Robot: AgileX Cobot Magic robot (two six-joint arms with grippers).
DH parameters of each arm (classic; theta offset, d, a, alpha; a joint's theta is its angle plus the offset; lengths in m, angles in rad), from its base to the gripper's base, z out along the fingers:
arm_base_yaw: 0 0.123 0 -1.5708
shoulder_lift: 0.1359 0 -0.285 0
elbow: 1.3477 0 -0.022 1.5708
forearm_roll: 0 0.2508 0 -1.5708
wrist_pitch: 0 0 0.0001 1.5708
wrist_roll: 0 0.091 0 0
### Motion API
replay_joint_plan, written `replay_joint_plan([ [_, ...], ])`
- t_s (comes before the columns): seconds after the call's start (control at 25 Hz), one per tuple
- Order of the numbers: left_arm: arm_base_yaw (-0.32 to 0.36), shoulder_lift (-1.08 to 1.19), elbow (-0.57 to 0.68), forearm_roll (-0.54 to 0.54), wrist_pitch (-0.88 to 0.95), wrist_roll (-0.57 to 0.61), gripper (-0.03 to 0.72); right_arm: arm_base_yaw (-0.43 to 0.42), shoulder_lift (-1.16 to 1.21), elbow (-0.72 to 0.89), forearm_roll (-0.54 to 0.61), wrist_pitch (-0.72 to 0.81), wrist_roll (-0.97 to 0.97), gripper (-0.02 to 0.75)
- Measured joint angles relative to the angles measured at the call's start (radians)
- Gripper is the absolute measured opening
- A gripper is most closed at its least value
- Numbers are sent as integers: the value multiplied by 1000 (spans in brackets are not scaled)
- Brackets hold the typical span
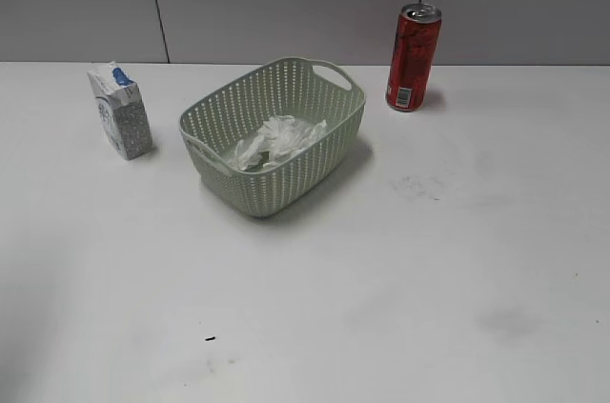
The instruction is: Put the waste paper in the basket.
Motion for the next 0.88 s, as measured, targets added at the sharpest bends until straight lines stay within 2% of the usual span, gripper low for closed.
replay_joint_plan([
  [0.32,0,-412,436,-32,-104,0,575,0,0,0,58,-1,17,542],
  [0.48,0,-601,606,-39,-142,0,575,0,0,0,64,-1,17,542],
  [0.64,0,-774,704,-41,-151,-1,575,0,0,0,65,-2,18,542],
  [0.88,0,-981,709,-38,-156,-2,574,0,0,0,65,-2,19,542],
])
